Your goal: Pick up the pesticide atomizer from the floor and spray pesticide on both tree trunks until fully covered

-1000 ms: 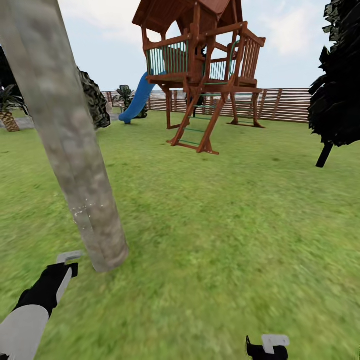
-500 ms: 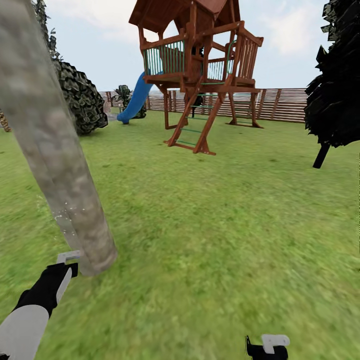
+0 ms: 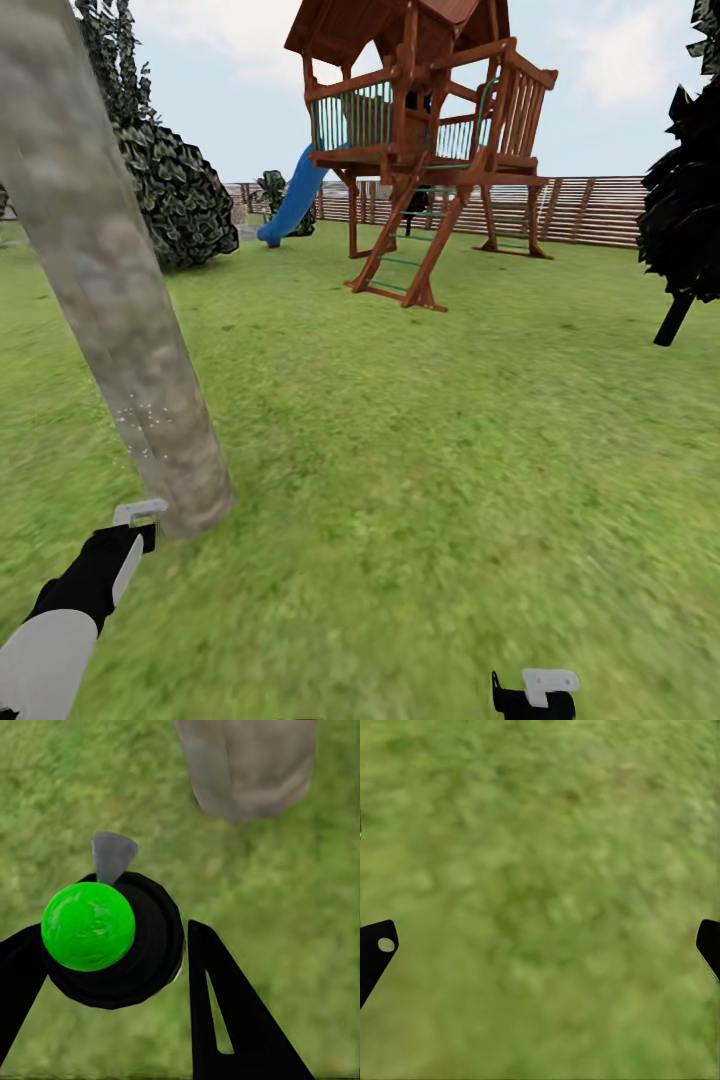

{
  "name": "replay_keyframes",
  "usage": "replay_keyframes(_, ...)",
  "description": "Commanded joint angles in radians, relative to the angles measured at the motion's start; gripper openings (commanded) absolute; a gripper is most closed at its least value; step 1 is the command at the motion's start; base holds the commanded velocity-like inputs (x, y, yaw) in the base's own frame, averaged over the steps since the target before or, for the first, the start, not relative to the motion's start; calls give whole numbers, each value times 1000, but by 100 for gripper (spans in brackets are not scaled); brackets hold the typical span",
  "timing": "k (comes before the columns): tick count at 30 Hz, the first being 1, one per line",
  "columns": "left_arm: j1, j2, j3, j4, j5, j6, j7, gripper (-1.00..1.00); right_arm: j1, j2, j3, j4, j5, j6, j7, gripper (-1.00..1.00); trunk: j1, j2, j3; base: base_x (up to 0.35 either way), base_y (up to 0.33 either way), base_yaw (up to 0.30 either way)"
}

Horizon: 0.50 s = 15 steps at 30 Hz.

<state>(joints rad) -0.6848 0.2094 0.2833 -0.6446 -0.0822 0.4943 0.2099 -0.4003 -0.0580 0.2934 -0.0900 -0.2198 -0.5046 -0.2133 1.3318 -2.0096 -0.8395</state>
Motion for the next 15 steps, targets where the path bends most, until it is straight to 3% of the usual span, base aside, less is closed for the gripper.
replay_keyframes(1, -1, -1, 2, -2, -10, 6, -1, -100, 0, 0, 9, 0, -7, -2, -3, 100, 0, 0, -1, 0, -278, 274)
replay_keyframes(8, -1, -1, 3, -3, -9, 7, 0, -100, 0, 0, 9, 0, -7, -2, -3, 100, 0, 0, -1, 18, -276, 74)
replay_keyframes(15, -1, -2, 2, -3, -8, 6, -1, -100, 0, 0, 9, 0, -7, -2, -3, 100, 0, 0, -1, 222, -199, 1)
